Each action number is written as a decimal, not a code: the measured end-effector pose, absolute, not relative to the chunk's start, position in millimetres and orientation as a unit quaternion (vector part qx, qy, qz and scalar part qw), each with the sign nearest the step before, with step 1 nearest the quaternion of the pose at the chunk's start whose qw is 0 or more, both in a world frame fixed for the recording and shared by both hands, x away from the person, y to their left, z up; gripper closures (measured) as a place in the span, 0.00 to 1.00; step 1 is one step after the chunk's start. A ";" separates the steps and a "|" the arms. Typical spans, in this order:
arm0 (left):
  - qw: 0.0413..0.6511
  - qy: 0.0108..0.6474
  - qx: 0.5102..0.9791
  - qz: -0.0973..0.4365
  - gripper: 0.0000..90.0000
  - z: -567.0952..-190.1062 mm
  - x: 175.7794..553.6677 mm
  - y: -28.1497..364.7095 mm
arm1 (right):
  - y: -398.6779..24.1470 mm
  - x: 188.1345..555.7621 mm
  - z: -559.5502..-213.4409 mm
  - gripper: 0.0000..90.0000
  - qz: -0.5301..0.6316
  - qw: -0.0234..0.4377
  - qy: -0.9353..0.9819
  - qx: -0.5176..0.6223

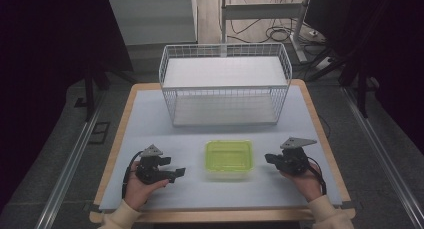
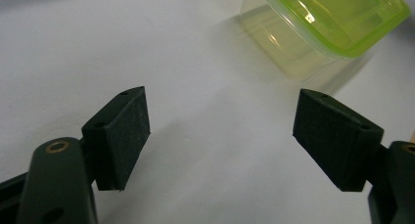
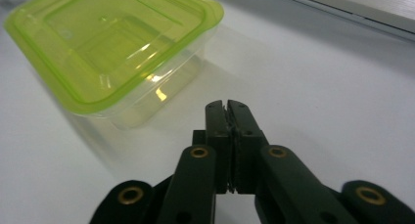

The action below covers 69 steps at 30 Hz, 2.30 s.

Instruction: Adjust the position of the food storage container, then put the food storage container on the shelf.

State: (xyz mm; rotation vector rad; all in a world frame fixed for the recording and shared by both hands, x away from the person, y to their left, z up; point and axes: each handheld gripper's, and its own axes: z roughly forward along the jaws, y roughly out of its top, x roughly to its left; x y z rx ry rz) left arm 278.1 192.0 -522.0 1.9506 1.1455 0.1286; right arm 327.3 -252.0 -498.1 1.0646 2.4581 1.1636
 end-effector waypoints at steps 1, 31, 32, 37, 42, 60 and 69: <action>0.425 0.459 0.779 0.051 0.23 -522.1 278.3 192.4 | -251.9 326.9 -498.0 0.84 0.399 0.107 0.836 0.363; 0.453 0.490 0.744 -0.009 0.29 -505.5 304.6 162.8 | -247.1 329.9 -482.7 0.36 0.457 0.063 0.784 0.416; 0.455 0.492 0.742 -0.015 0.31 -505.3 306.7 161.8 | -245.9 331.3 -483.2 0.36 0.460 0.056 0.781 0.419; 0.462 0.502 0.730 -0.037 0.35 -504.6 315.8 155.1 | -239.2 334.9 -483.0 0.40 0.467 0.039 0.775 0.424; 0.461 0.502 0.729 -0.056 0.35 -506.8 322.5 146.2 | -234.3 339.4 -485.7 0.43 0.461 0.025 0.774 0.433; 0.460 0.504 0.725 -0.098 0.50 -516.0 336.8 128.3 | -221.0 351.1 -500.2 0.57 0.441 -0.028 0.773 0.456; 0.451 0.499 0.733 -0.103 0.76 -518.9 335.7 123.2 | -219.9 353.3 -505.1 0.74 0.432 -0.069 0.774 0.458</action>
